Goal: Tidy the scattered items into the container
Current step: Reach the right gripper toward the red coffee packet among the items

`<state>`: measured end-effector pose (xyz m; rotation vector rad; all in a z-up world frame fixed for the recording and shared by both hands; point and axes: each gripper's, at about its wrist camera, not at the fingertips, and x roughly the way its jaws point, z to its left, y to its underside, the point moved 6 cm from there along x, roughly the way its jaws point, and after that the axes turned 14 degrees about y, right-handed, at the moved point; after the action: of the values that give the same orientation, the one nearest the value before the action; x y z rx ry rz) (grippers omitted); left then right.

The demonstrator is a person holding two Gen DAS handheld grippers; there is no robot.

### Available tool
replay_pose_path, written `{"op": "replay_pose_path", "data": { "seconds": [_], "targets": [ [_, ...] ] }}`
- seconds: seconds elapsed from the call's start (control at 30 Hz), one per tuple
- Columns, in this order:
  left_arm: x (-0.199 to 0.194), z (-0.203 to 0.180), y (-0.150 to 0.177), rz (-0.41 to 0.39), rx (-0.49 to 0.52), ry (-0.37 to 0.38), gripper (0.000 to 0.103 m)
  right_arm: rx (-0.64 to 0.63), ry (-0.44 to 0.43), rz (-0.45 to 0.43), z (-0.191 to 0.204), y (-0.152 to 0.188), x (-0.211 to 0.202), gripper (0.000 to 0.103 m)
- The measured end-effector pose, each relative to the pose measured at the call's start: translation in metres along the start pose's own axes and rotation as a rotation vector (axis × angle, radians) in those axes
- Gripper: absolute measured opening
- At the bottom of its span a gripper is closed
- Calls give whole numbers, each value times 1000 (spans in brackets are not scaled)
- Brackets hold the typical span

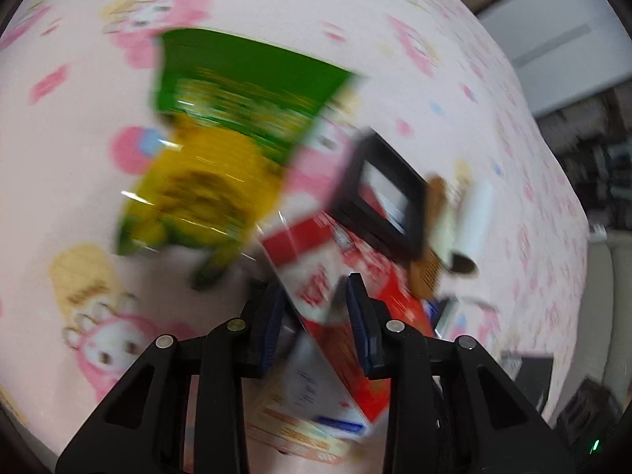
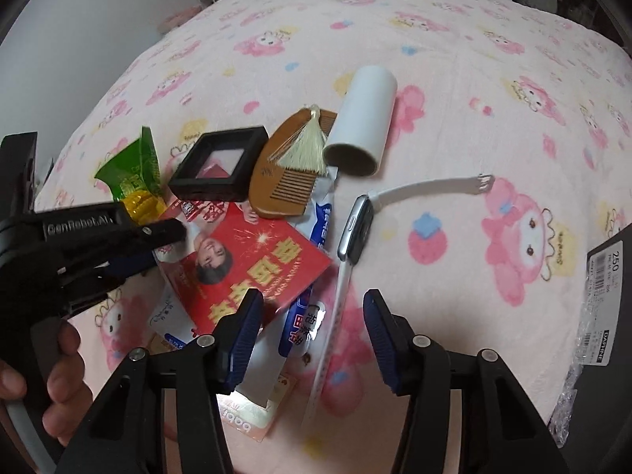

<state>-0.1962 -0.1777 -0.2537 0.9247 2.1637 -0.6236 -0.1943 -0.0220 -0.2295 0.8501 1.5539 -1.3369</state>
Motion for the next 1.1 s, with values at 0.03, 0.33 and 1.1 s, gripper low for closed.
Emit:
{"op": "replay_pose_path", "data": {
  "seconds": [0.03, 0.33, 1.1],
  "targets": [
    [-1, -4, 2, 0, 14, 3, 30, 17, 2, -3, -5, -1, -1, 49],
    [-6, 16, -5, -37, -92, 32, 26, 47, -98, 118, -5, 10, 13, 54],
    [-7, 12, -8, -52, -64, 41, 35, 106, -101, 133, -28, 26, 4, 59]
  ]
}}
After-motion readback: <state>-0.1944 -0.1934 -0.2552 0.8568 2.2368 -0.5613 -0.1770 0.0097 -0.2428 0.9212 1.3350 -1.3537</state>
